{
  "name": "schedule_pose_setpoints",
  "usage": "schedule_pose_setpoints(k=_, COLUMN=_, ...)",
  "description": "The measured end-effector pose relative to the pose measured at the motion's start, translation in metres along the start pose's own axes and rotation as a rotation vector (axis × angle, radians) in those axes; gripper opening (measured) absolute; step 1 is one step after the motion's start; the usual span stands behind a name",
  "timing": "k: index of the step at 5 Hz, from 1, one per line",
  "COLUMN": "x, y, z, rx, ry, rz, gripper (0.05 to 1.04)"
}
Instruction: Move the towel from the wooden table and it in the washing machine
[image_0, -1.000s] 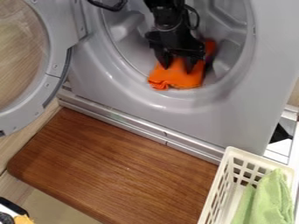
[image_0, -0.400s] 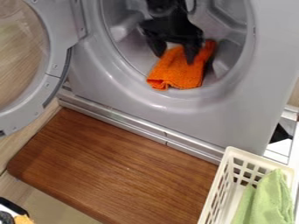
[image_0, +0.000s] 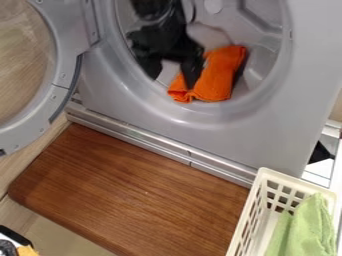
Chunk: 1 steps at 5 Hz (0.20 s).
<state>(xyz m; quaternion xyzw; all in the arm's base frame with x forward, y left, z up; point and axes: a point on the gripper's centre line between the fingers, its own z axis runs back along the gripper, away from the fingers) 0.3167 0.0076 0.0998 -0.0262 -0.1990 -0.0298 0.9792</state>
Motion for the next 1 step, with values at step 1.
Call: schedule_pose_setpoints(k=1, x=-0.0428, y=-0.0098, z=-0.0010, rx=-0.010, ry=0.045, rz=-0.036, gripper=1.001)
